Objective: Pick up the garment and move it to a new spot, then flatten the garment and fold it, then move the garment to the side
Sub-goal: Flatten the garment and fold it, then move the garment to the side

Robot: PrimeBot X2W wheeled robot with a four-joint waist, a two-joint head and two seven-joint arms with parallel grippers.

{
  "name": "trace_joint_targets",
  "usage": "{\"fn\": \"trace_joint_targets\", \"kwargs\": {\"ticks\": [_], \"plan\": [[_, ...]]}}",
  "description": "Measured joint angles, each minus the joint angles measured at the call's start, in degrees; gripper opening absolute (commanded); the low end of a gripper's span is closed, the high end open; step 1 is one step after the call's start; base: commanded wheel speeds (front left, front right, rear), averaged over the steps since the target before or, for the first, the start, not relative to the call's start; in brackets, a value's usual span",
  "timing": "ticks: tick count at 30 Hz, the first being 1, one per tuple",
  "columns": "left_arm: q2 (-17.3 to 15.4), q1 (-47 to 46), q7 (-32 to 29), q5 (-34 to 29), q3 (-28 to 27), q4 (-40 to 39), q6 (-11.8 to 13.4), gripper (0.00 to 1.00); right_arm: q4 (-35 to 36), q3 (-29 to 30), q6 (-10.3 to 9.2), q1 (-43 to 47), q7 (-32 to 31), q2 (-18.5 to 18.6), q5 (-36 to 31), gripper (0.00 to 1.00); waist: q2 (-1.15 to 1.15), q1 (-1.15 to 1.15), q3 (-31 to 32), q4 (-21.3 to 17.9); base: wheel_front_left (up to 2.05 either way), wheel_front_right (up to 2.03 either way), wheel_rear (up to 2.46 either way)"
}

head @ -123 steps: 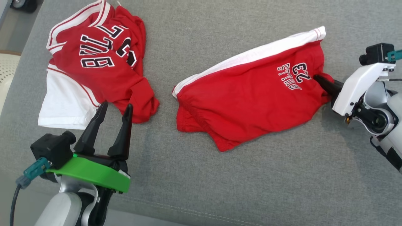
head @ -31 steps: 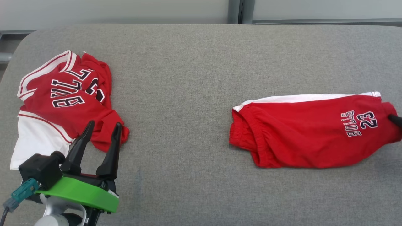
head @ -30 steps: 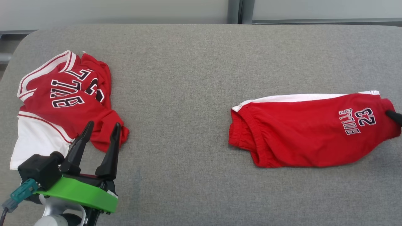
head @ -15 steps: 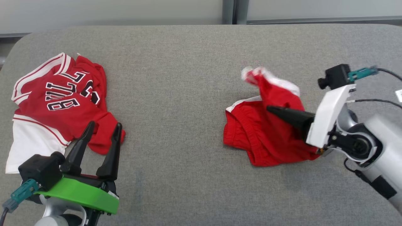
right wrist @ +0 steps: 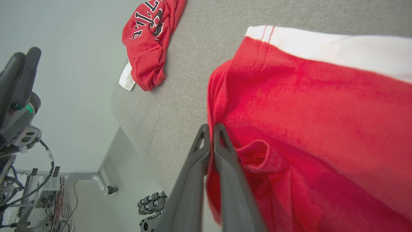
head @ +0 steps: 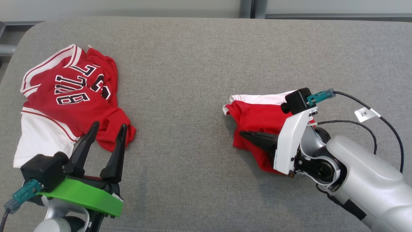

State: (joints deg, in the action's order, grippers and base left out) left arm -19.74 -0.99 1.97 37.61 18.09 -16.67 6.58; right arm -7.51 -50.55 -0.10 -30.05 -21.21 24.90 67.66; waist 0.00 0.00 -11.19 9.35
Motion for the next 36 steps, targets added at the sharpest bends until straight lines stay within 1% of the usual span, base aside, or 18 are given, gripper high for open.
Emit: {"fn": "trace_joint_targets", "kwargs": {"ticks": [2,3,4,6,9,11,14,17,21,22,24,25,26,28,29,30,33,36], "plan": [[0.0,0.0,0.0,0.0,-0.09,0.21,0.0,1.0,-0.16,-0.62,-0.11,-0.01,0.09,-1.25,-0.63,0.0,0.0,0.0,-0.15,0.15,0.0,0.0,0.0],[0.0,-0.01,0.0,0.0,-0.11,0.33,0.0,1.0,-0.19,-0.88,-0.54,-0.01,0.41,-1.78,-1.07,0.3,0.0,0.0,-0.18,0.19,0.0,0.0,0.0],[0.02,-0.01,0.01,0.01,-0.43,0.83,0.0,1.0,-0.35,-1.46,-0.54,-0.08,1.02,-2.79,-1.75,1.0,0.0,0.0,-0.15,0.17,0.0,0.0,0.0],[0.02,-0.01,0.01,0.01,-0.92,1.19,0.0,1.0,-0.34,-2.29,-0.56,-0.09,1.14,-4.07,-1.94,1.0,0.0,0.0,0.01,-0.03,0.0,0.0,0.0],[0.02,-0.01,0.02,0.01,-1.05,1.35,0.0,1.0,-0.03,-2.12,-0.63,-0.15,3.02,-5.78,-2.52,1.0,0.0,0.0,0.25,-0.41,0.0,0.0,0.0],[0.02,-0.01,0.02,0.02,-1.1,1.37,0.0,1.0,0.37,-1.53,-1.05,-0.15,4.1,-5.98,-2.81,1.0,0.0,0.0,0.43,-0.69,0.0,0.0,0.0],[0.02,-0.01,0.02,0.02,-1.12,1.35,0.0,1.0,1.97,0.41,-1.1,-0.11,5.97,-5.3,-2.78,1.0,0.0,0.0,0.66,-1.0,0.0,0.0,0.0],[0.02,0.01,0.09,0.03,-1.48,1.33,0.0,1.0,3.6,2.37,-1.99,-0.05,7.62,-3.15,-2.81,1.0,0.0,0.0,0.75,-1.25,0.0,0.0,0.0],[-0.34,0.13,0.18,0.03,-3.3,1.18,0.01,1.0,3.21,3.86,-3.56,0.68,8.14,2.31,-4.36,1.0,0.0,0.0,0.75,-2.08,0.0,0.0,0.0],[-0.48,0.13,0.19,0.03,-3.32,1.12,0.01,1.0,2.77,4.23,-3.67,1.24,8.18,3.93,-4.88,1.0,0.0,0.0,0.72,-2.31,0.0,0.0,0.0],[-0.51,0.13,0.38,0.01,-3.18,1.07,0.01,1.0,1.2,5.73,-4.63,3.18,8.93,6.73,-4.87,1.0,0.0,0.0,0.67,-2.64,0.0,0.0,0.0],[-0.51,0.13,0.65,0.01,-3.18,0.97,0.01,1.0,0.42,6.22,-4.63,4.36,9.18,8.02,-4.74,1.0,0.0,0.0,0.65,-2.72,0.0,0.0,0.0],[-0.51,0.13,0.65,0.01,-3.18,0.97,0.01,1.0,0.42,6.22,-4.63,4.36,9.18,8.02,-4.74,1.0,0.0,0.0,0.65,-2.72,0.0,0.0,0.0],[-0.52,0.13,0.66,-0.12,-3.18,0.8,0.01,1.0,-0.91,7.17,-4.68,6.61,9.6,9.24,-4.01,1.0,0.0,0.0,0.6,-2.77,0.0,0.0,0.0],[-0.55,0.13,0.66,-0.18,-3.18,0.7,0.01,1.0,-1.37,7.3,-5.1,7.56,9.64,9.49,-3.48,1.0,0.0,0.0,0.57,-2.77,0.0,0.0,0.0],[-0.57,0.13,0.66,-0.18,-3.16,0.59,0.01,1.0,-1.78,7.31,-5.12,8.43,9.67,9.62,-3.45,1.0,0.0,0.0,0.53,-2.75,0.0,0.0,0.0],[-0.7,0.14,0.66,-0.38,-3.11,0.2,0.01,1.0,-2.55,7.89,-5.11,10.76,10.1,9.38,-0.6,1.0,0.0,0.0,0.36,-2.62,0.0,0.0,0.0],[-0.73,0.13,0.6,-0.53,-2.77,-0.14,0.01,1.0,-3.5,8.34,-5.11,12.21,10.16,9.32,0.65,1.0,0.0,0.0,0.03,-2.18,0.0,0.0,0.0]]}}
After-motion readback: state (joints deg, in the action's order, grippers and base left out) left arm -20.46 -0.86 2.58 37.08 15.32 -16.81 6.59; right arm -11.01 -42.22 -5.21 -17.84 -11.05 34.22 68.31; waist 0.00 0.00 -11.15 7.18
